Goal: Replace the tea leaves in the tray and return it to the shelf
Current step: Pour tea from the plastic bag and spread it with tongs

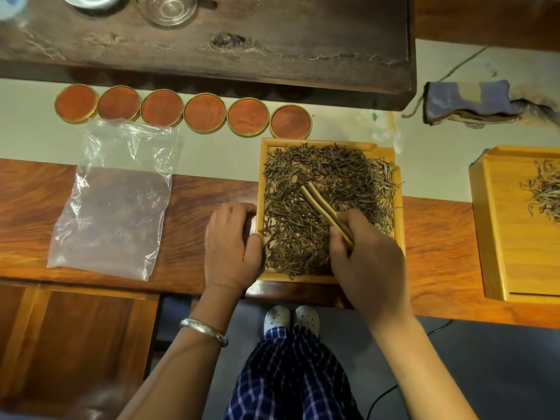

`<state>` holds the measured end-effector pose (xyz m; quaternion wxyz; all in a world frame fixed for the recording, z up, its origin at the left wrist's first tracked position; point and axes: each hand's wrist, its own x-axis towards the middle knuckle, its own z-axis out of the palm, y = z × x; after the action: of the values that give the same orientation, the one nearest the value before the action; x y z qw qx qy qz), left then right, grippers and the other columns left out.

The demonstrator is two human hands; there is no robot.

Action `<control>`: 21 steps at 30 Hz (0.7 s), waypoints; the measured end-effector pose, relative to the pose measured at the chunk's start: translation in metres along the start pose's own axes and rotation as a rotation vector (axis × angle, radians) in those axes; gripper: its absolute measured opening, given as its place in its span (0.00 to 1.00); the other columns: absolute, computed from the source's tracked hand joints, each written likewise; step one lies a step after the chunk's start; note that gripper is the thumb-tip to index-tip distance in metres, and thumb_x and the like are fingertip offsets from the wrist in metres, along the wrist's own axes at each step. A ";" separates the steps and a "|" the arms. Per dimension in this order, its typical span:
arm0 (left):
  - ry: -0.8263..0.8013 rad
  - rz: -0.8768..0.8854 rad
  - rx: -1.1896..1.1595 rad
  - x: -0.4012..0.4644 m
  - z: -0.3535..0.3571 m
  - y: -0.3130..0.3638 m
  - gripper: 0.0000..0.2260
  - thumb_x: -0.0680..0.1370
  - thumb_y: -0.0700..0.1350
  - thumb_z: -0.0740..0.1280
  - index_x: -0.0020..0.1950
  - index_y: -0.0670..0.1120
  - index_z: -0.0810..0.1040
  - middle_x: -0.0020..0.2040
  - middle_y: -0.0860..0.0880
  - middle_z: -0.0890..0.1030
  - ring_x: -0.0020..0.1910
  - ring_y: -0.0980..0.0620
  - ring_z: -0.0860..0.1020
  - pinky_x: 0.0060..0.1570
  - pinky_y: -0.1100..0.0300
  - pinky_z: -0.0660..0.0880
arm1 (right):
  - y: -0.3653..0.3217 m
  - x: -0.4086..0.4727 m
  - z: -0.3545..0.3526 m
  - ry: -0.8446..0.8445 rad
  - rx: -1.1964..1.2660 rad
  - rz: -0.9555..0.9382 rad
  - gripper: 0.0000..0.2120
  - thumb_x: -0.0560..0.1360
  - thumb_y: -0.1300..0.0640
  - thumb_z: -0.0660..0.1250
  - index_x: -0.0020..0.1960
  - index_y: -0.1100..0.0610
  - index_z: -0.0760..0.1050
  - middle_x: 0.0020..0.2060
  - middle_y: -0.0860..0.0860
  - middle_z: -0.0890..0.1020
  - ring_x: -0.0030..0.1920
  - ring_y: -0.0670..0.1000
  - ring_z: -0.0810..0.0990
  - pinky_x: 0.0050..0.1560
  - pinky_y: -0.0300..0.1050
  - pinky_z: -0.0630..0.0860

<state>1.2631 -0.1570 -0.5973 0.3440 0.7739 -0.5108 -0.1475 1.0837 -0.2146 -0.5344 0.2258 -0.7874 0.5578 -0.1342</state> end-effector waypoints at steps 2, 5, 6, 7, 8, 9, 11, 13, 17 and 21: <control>0.004 0.000 -0.001 0.000 0.000 0.000 0.12 0.68 0.44 0.56 0.47 0.56 0.60 0.43 0.54 0.64 0.41 0.55 0.60 0.40 0.60 0.55 | -0.002 0.000 0.001 -0.019 -0.003 -0.024 0.02 0.77 0.58 0.63 0.49 0.55 0.74 0.28 0.48 0.76 0.25 0.48 0.72 0.22 0.37 0.63; -0.001 -0.018 0.003 0.000 0.000 -0.001 0.09 0.68 0.44 0.56 0.46 0.52 0.66 0.43 0.54 0.65 0.41 0.54 0.61 0.41 0.59 0.57 | -0.006 0.004 0.003 -0.030 -0.017 -0.035 0.04 0.77 0.59 0.63 0.49 0.56 0.76 0.28 0.49 0.76 0.25 0.48 0.72 0.22 0.36 0.62; -0.002 -0.024 0.008 -0.001 0.000 -0.001 0.09 0.68 0.44 0.56 0.47 0.49 0.68 0.44 0.54 0.65 0.41 0.54 0.62 0.41 0.58 0.58 | -0.008 0.006 0.003 -0.014 -0.014 -0.033 0.04 0.77 0.59 0.63 0.49 0.57 0.76 0.28 0.49 0.76 0.25 0.48 0.71 0.22 0.34 0.60; -0.005 -0.026 0.012 -0.001 0.001 -0.002 0.10 0.68 0.44 0.56 0.48 0.48 0.70 0.44 0.54 0.66 0.42 0.54 0.63 0.41 0.58 0.58 | -0.011 0.010 0.003 0.007 -0.009 -0.031 0.04 0.77 0.60 0.64 0.49 0.58 0.76 0.28 0.48 0.76 0.25 0.48 0.71 0.23 0.33 0.59; -0.007 -0.027 0.016 0.000 0.001 -0.002 0.11 0.68 0.44 0.56 0.48 0.47 0.70 0.43 0.53 0.66 0.42 0.54 0.63 0.41 0.58 0.58 | -0.014 0.014 0.003 0.028 -0.003 -0.034 0.04 0.76 0.60 0.64 0.50 0.58 0.77 0.28 0.48 0.76 0.25 0.48 0.70 0.23 0.32 0.58; -0.011 -0.030 0.019 0.000 0.000 -0.001 0.11 0.68 0.44 0.56 0.48 0.46 0.71 0.43 0.53 0.66 0.42 0.53 0.63 0.41 0.58 0.59 | -0.018 0.019 0.003 0.046 0.001 -0.045 0.05 0.76 0.60 0.65 0.51 0.58 0.77 0.28 0.48 0.76 0.25 0.48 0.70 0.23 0.33 0.58; -0.020 -0.042 0.023 0.000 0.000 -0.001 0.12 0.68 0.45 0.56 0.48 0.45 0.72 0.43 0.53 0.67 0.42 0.53 0.64 0.41 0.58 0.60 | -0.026 0.029 0.006 0.043 0.011 -0.096 0.07 0.77 0.59 0.63 0.53 0.58 0.76 0.29 0.49 0.75 0.26 0.49 0.71 0.23 0.39 0.63; -0.026 -0.049 0.025 0.001 -0.001 -0.001 0.12 0.68 0.45 0.56 0.48 0.45 0.72 0.43 0.53 0.68 0.42 0.52 0.65 0.42 0.57 0.61 | -0.034 0.040 0.010 -0.030 0.015 -0.099 0.08 0.79 0.56 0.61 0.56 0.56 0.74 0.33 0.49 0.77 0.31 0.51 0.74 0.28 0.43 0.66; -0.045 -0.061 0.025 0.001 -0.001 -0.002 0.13 0.68 0.46 0.56 0.49 0.45 0.73 0.44 0.52 0.70 0.43 0.51 0.66 0.43 0.56 0.63 | -0.040 0.059 0.019 -0.128 -0.069 -0.032 0.10 0.79 0.53 0.57 0.59 0.54 0.69 0.40 0.52 0.80 0.38 0.57 0.78 0.33 0.44 0.67; -0.043 -0.061 0.016 0.002 -0.001 -0.001 0.10 0.67 0.45 0.56 0.47 0.47 0.71 0.43 0.52 0.68 0.41 0.52 0.64 0.41 0.58 0.60 | -0.044 0.065 0.021 -0.117 -0.086 -0.021 0.10 0.79 0.54 0.57 0.59 0.54 0.68 0.39 0.52 0.79 0.35 0.54 0.72 0.32 0.44 0.64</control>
<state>1.2651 -0.1584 -0.5970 0.3220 0.7887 -0.4953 -0.1703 1.1512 -0.2594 -0.5328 0.2225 -0.8087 0.5405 -0.0662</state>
